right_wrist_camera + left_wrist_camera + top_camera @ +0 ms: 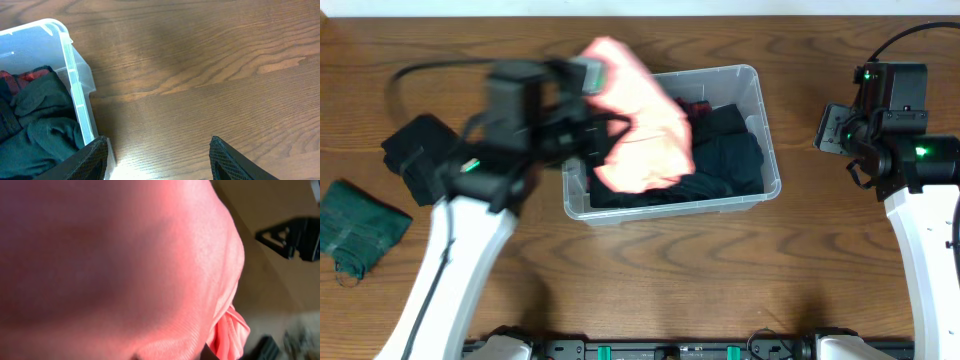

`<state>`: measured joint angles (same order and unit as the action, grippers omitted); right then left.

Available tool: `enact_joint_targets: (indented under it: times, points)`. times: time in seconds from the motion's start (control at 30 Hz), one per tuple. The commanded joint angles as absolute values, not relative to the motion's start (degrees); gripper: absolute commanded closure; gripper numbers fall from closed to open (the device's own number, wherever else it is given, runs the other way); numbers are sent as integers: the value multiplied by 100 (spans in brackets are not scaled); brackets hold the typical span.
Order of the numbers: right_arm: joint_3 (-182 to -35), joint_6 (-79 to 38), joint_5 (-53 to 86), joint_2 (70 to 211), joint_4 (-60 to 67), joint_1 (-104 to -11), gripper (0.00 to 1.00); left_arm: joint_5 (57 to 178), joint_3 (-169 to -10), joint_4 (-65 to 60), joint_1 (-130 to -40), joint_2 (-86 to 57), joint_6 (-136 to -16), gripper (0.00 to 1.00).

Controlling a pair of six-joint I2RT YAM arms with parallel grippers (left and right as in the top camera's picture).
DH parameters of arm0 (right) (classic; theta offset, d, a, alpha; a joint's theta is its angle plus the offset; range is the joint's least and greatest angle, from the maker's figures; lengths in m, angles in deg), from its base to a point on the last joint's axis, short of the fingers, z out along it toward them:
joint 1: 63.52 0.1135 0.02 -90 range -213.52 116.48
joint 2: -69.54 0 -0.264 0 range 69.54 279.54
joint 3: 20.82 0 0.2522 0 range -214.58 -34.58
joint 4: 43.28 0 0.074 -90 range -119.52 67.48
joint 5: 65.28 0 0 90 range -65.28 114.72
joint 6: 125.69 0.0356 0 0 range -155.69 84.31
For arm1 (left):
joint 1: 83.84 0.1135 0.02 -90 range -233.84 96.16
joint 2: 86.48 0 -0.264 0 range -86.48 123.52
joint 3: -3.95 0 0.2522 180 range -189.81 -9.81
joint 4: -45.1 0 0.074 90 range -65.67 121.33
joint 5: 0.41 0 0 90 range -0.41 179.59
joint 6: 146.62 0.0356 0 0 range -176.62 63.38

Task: Pack container
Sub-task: 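Carry the pink shirt over the bin with the left gripper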

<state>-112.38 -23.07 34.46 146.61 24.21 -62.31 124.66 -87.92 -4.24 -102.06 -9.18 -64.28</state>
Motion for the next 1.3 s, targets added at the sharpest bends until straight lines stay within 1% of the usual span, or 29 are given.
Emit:
enact_joint_targets:
  times: [0.0, 0.17, 0.3, 0.53, 0.57, 0.6, 0.63, 0.67, 0.7, 0.83, 0.97, 1.07, 1.2, 1.27]
  points:
    - [-11236, -2270, 3433, 14594, 2450, -6285, 37, 12339, -9235, -227, -10810, -206, -6439, 94]
    - [-11236, -2268, 3433, 14594, 2476, -6285, 37, 12341, -9509, 280, -11428, 784, -6439, 94]
    - [-11236, -2268, 3433, 14594, 2476, -6285, 37, 12341, -9513, 704, -11734, 1361, -6411, 94]
    - [-11236, -2268, 3433, 14594, 2504, -6285, 37, 12339, -9513, 975, -11797, 2035, -6220, 94]
    - [-11236, -2268, 3433, 14594, 2513, -6285, 37, 12341, -9513, 971, -11797, 2109, -6225, 90]
    - [-11236, -2268, 3433, 14594, 2518, -6285, 37, 12341, -9513, 955, -11795, 2153, -6225, 63]
    - [-11236, -2270, 3433, 14594, 2526, -6285, 37, 12339, -9513, 914, -11793, 2177, -6223, 34]
    - [-11236, -2276, 3433, 14594, 2539, -6285, 37, 12337, -9513, 885, -11780, 2174, -6220, 13]
    - [-11236, -2316, 3433, 14594, 2555, -6285, 37, 12337, -9526, 842, -11747, 2148, -6223, 2]
    - [-11236, -2316, 3433, 14594, 2581, -6285, 37, 12092, -9911, 217, -11454, 1899, -6218, 2]
    - [-11236, -2401, 3433, 14594, 2590, -6285, 37, 11200, -10359, -867, -11011, 1320, -6218, 2]
    - [-11236, -2401, 3435, 14594, 2583, -6281, 36, 10499, -10381, -1401, -10519, 741, -6223, 2]
    - [-11236, -2418, 3435, 14594, 2583, -6281, 36, 9767, -10381, -2199, -9476, 48, -6225, 2]
    - [-11236, -2418, 3433, 14594, 2583, -6281, 36, 9539, -10381, -2572, -8753, -166, -6225, 2]
